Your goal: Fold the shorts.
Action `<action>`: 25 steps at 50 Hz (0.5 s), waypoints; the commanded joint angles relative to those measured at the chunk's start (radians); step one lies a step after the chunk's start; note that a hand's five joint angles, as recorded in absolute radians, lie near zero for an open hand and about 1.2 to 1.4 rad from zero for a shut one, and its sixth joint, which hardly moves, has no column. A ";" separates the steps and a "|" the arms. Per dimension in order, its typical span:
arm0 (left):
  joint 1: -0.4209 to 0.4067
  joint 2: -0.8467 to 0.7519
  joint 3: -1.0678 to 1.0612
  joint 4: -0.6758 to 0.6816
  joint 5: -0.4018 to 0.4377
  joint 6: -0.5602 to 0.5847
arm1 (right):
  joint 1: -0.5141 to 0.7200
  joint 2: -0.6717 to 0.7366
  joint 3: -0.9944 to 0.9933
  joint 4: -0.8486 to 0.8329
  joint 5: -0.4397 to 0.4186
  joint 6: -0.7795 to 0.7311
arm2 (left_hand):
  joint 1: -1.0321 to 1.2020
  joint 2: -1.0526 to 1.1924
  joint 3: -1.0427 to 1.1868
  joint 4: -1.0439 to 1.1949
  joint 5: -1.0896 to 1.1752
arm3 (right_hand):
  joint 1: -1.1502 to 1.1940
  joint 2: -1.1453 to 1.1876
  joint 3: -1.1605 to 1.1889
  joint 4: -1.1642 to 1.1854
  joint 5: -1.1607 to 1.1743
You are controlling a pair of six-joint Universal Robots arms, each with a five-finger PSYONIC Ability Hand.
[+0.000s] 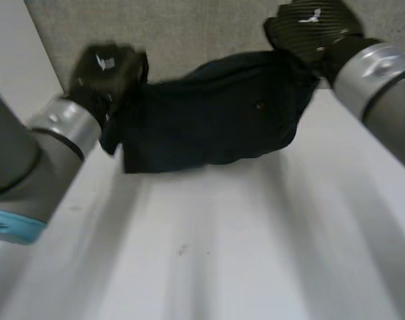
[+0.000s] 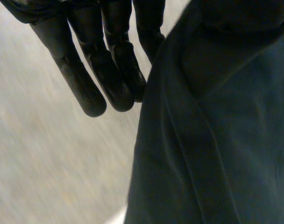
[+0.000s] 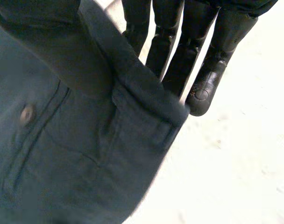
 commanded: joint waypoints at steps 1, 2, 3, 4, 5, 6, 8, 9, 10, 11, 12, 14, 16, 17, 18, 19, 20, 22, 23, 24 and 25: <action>-0.022 0.115 0.060 -0.149 0.008 0.014 | -0.013 -0.092 0.075 0.310 0.067 -0.196 | 0.272 0.205 0.210 0.206 0.241 | 0.431 0.235 0.213 0.207 0.265; -0.023 0.107 0.066 -0.181 0.011 0.019 | -0.013 -0.090 0.086 0.332 0.063 -0.204 | 0.272 0.205 0.210 0.206 0.241 | 0.431 0.235 0.213 0.207 0.265; -0.026 0.090 0.072 -0.215 0.015 0.025 | -0.013 -0.090 0.095 0.344 0.061 -0.207 | 0.272 0.205 0.210 0.206 0.241 | 0.431 0.235 0.213 0.207 0.265; -0.028 0.070 0.080 -0.241 0.020 0.031 | -0.012 -0.089 0.101 0.351 0.060 -0.206 | 0.272 0.205 0.210 0.206 0.241 | 0.431 0.235 0.213 0.207 0.265; -0.035 0.011 0.101 -0.293 0.026 0.045 | -0.012 -0.078 0.114 0.352 0.057 -0.201 | 0.272 0.205 0.210 0.206 0.241 | 0.431 0.235 0.213 0.207 0.265; -0.035 -0.020 0.112 -0.315 0.025 0.054 | -0.010 -0.063 0.120 0.351 0.057 -0.200 | 0.272 0.205 0.210 0.206 0.241 | 0.431 0.235 0.213 0.207 0.265; -0.035 -0.086 0.136 -0.349 0.018 0.070 | -0.010 -0.012 0.123 0.351 0.057 -0.195 | 0.272 0.205 0.210 0.206 0.241 | 0.431 0.235 0.213 0.207 0.265; -0.037 -0.149 0.161 -0.378 0.015 0.085 | -0.010 0.046 0.115 0.351 0.057 -0.189 | 0.272 0.205 0.210 0.206 0.241 | 0.431 0.235 0.213 0.207 0.265; -0.037 -0.178 0.173 -0.387 0.014 0.091 | -0.009 0.072 0.109 0.351 0.058 -0.187 | 0.272 0.205 0.210 0.206 0.241 | 0.431 0.235 0.213 0.207 0.265; -0.037 -0.207 0.185 -0.395 0.012 0.096 | -0.007 0.097 0.106 0.351 0.061 -0.183 | 0.272 0.205 0.210 0.206 0.241 | 0.431 0.235 0.213 0.207 0.265; -0.037 -0.235 0.198 -0.401 0.012 0.102 | -0.007 0.124 0.102 0.351 0.063 -0.180 | 0.272 0.205 0.210 0.206 0.241 | 0.431 0.235 0.213 0.207 0.265; -0.035 -0.321 0.250 -0.403 0.008 0.120 | -0.006 0.203 0.069 0.339 0.061 -0.158 | 0.272 0.205 0.210 0.206 0.241 | 0.431 0.235 0.213 0.207 0.265; -0.035 -0.379 0.303 -0.403 -0.005 0.136 | -0.004 0.261 0.033 0.317 0.063 -0.138 | 0.272 0.205 0.210 0.206 0.241 | 0.431 0.235 0.213 0.207 0.265; -0.034 -0.433 0.363 -0.403 -0.026 0.158 | -0.004 0.314 -0.009 0.288 0.067 -0.112 | 0.272 0.205 0.210 0.206 0.241 | 0.431 0.235 0.213 0.207 0.265; -0.034 -0.457 0.397 -0.403 -0.038 0.174 | -0.006 0.339 -0.030 0.271 0.070 -0.098 | 0.272 0.205 0.210 0.206 0.241 | 0.431 0.235 0.213 0.207 0.265; -0.032 -0.482 0.431 -0.401 -0.049 0.192 | -0.006 0.358 -0.052 0.251 0.073 -0.083 | 0.272 0.205 0.210 0.206 0.241 | 0.431 0.235 0.213 0.207 0.265; -0.034 -0.505 0.466 -0.400 -0.058 0.209 | -0.006 0.374 -0.073 0.230 0.079 -0.069 | 0.272 0.205 0.210 0.206 0.241 | 0.431 0.235 0.213 0.207 0.265; -0.038 -0.556 0.579 -0.374 -0.067 0.278 | -0.004 0.407 -0.142 0.145 0.106 -0.039 | 0.272 0.205 0.210 0.206 0.241 | 0.431 0.235 0.213 0.207 0.265; -0.039 -0.571 0.619 -0.355 -0.066 0.304 | -0.004 0.416 -0.165 0.109 0.116 -0.032 | 0.272 0.205 0.210 0.206 0.241 | 0.431 0.235 0.213 0.207 0.265; -0.039 -0.585 0.659 -0.332 -0.064 0.330 | -0.004 0.422 -0.188 0.069 0.128 -0.026 | 0.272 0.205 0.210 0.206 0.241 | 0.431 0.235 0.213 0.207 0.265; -0.045 -0.599 0.732 -0.265 -0.063 0.379 | -0.004 0.430 -0.231 -0.033 0.150 -0.026 | 0.272 0.205 0.210 0.206 0.241 | 0.431 0.235 0.213 0.207 0.265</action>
